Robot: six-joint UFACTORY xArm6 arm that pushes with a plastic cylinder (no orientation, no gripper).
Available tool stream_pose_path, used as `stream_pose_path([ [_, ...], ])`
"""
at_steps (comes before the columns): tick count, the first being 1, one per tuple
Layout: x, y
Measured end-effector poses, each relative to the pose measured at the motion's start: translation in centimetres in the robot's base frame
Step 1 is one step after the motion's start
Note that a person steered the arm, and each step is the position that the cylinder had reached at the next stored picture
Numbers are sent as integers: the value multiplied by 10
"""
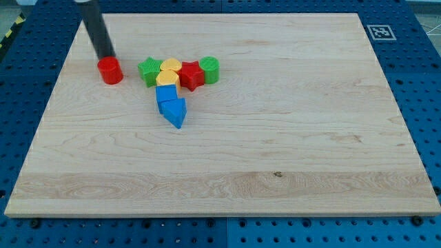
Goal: Move red circle slightly right
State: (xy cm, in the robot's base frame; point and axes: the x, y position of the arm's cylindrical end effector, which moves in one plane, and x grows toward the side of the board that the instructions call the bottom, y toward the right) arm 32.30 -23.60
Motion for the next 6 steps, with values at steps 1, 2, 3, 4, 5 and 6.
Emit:
stream_pose_path([
  [1, 11, -22],
  [2, 39, -22],
  [3, 43, -22],
  [4, 45, 0],
  [5, 45, 33],
  [6, 45, 42],
])
